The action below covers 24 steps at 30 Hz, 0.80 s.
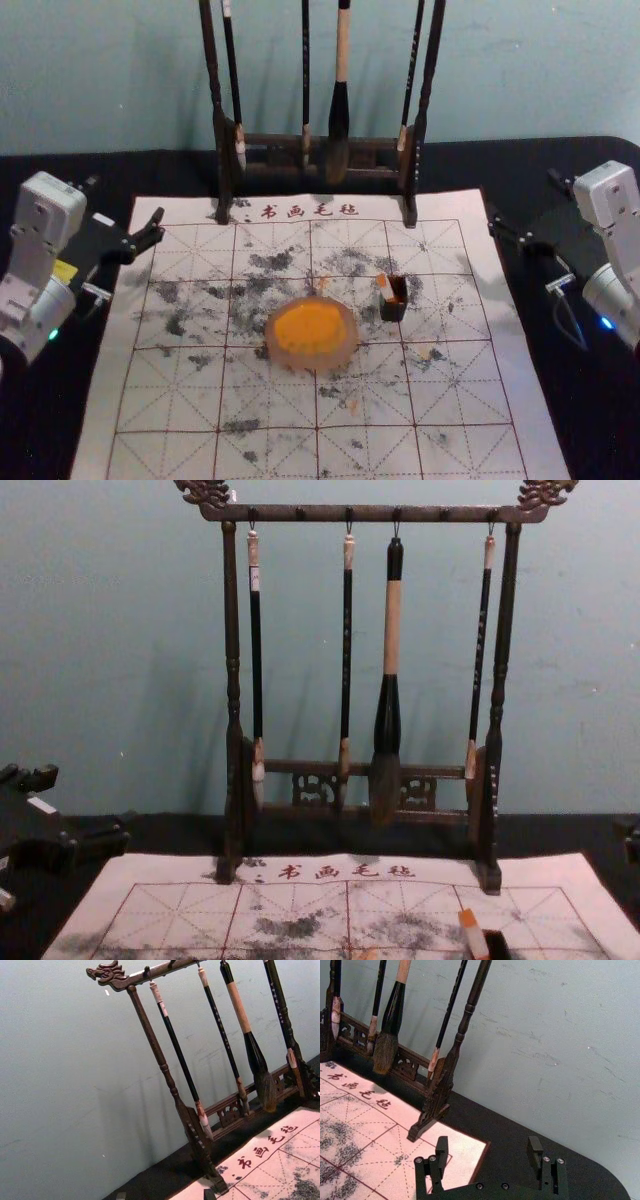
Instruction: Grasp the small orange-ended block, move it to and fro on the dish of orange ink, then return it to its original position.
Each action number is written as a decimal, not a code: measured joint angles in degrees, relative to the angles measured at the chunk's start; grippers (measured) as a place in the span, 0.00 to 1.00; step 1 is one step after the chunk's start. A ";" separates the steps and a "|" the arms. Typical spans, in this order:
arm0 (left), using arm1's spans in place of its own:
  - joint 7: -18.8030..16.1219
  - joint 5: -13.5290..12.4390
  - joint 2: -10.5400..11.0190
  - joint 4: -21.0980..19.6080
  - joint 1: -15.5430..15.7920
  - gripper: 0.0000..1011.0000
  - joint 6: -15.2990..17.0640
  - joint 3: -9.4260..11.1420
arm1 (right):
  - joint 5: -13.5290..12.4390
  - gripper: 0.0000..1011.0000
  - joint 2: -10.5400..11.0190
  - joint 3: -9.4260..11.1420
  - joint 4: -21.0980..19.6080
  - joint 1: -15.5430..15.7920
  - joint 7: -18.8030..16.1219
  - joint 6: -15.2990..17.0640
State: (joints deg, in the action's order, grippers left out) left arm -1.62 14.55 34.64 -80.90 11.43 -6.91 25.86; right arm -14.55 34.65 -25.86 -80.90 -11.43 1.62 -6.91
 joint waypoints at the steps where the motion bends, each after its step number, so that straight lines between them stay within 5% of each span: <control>1: 0.00 0.00 0.00 0.00 0.00 0.99 0.00 0.00 | 0.00 0.99 0.00 0.00 0.00 0.00 0.00 0.00; 24: 0.00 0.00 0.00 0.00 0.00 0.99 0.00 0.00 | 0.00 0.99 0.00 0.00 0.00 0.00 0.00 0.00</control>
State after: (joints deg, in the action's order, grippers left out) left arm -1.62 14.55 34.65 -80.90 11.43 -6.91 25.86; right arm -14.54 34.64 -25.86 -80.90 -11.43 1.62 -6.91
